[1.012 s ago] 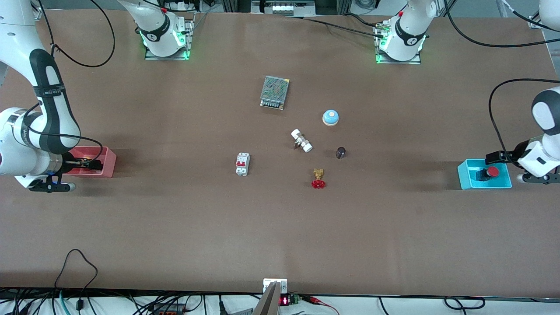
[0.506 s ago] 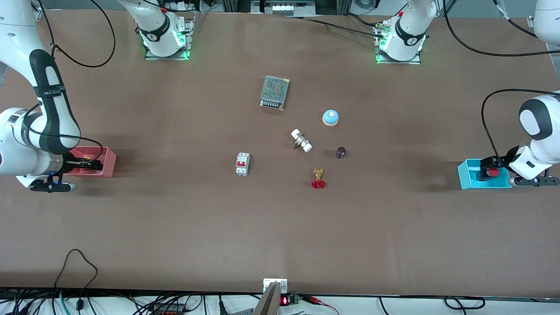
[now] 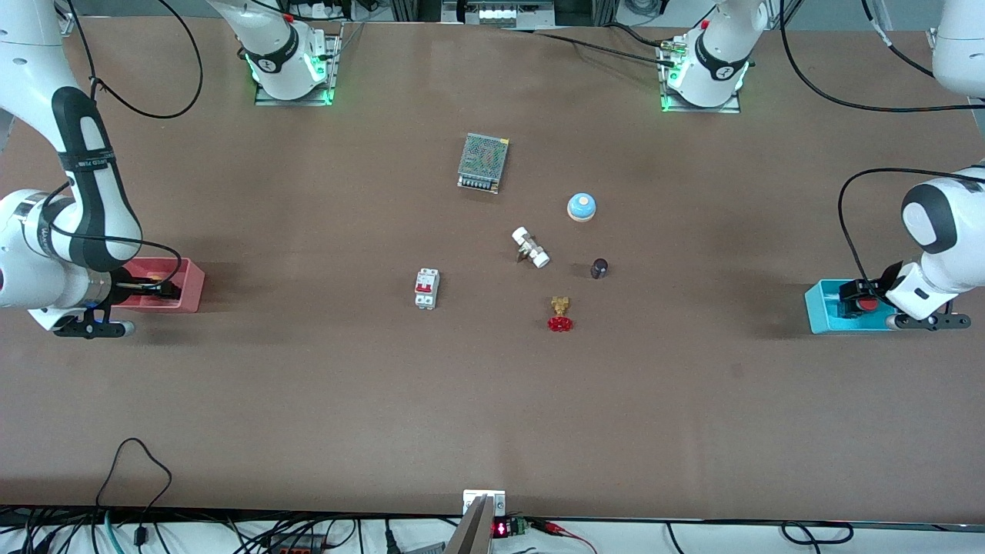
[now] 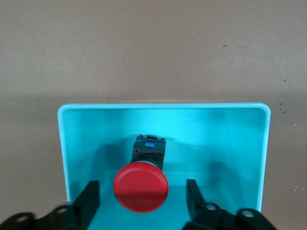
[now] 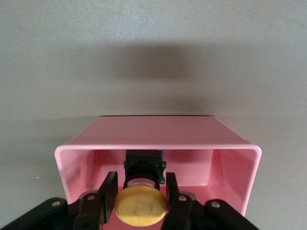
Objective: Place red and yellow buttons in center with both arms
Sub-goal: 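Lift the yellow button with the right gripper while the left gripper lifts the red button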
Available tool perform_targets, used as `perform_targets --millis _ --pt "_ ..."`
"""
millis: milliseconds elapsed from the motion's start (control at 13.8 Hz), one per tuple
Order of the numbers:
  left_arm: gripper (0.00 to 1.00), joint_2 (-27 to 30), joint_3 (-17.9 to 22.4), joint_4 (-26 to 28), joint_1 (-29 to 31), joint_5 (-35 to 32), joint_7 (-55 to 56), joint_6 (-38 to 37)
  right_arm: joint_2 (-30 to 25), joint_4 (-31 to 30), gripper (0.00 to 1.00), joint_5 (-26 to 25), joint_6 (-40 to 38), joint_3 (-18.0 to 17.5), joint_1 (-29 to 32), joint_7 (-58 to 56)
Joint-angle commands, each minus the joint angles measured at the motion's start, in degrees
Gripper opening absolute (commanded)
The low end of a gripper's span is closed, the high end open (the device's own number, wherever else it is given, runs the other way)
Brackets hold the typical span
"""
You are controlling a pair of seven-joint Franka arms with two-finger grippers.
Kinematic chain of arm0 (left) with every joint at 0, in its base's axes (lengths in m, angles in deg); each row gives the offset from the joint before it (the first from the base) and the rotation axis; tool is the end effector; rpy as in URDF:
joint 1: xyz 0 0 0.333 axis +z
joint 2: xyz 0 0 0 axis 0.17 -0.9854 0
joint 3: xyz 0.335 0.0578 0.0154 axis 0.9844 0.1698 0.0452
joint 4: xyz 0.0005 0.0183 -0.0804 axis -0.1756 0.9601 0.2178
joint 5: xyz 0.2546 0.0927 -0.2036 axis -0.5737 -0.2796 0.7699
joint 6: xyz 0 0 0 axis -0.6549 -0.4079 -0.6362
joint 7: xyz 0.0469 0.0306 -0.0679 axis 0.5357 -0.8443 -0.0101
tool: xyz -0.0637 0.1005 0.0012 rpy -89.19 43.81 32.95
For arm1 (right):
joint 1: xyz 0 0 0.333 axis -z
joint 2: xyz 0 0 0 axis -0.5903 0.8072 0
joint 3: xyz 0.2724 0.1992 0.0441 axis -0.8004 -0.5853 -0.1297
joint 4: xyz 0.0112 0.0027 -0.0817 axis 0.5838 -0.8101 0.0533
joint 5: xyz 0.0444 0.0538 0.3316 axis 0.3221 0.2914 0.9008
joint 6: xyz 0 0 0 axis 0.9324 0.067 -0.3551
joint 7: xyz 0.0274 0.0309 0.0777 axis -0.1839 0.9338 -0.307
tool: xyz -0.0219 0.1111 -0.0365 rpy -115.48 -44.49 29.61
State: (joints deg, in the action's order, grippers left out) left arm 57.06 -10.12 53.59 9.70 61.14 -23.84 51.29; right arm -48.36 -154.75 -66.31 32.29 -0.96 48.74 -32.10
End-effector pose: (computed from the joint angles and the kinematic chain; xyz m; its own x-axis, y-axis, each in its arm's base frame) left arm 0.5626 0.2258 0.2711 0.9982 0.0238 -0.0551 0.0206 -0.9981 -0.0581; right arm 0.5967 -0.1585 0.2740 0.9700 -0.0115 -0.2429 -0.0042 -0.9995 0.0305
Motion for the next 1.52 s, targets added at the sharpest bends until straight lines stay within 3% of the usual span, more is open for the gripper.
perform_targets --millis 0,361,506,723,940,1157,1301,1446 --pt "0.57 0.20 -0.36 0.14 0.20 -0.95 -0.58 0.71 -0.17 -0.30 0.42 0.82 0.45 -0.81 0.88 -2.71" --pt "0.27 0.11 -0.72 -0.39 0.11 -0.95 -0.32 0.71 -2.71 0.05 0.38 0.91 -3.66 -0.81 0.88 -4.30" --pt "0.20 0.38 -0.80 -0.56 -0.06 -0.95 -0.23 0.53 -5.00 0.23 0.38 0.91 -6.04 -0.81 0.97 -4.83" --pt "0.20 3.00 -0.80 -0.57 0.02 -0.95 -0.67 -1.30 -8.68 0.49 0.38 1.00 -9.73 -0.89 0.54 -4.31" --pt "0.21 8.18 -0.89 -0.83 -0.06 -0.95 -0.67 -10.34 -12.82 0.67 0.38 2.13 -12.20 -1.07 -2.35 -2.56" --pt "0.21 14.42 -1.33 -2.31 -0.50 -1.03 -0.50 -22.36 -13.45 1.90 0.34 5.65 -12.20 -1.07 -7.97 2.09" --pt "0.21 15.32 -4.48 -5.91 -0.94 -0.95 0.29 -30.81 -12.48 2.25 0.30 8.19 -11.59 -1.07 -11.75 3.69" --pt "0.21 15.32 -9.65 -7.24 -1.21 -0.95 9.37 -33.91 -10.56 3.03 0.29 10.31 -11.32 -1.07 -16.67 5.96"
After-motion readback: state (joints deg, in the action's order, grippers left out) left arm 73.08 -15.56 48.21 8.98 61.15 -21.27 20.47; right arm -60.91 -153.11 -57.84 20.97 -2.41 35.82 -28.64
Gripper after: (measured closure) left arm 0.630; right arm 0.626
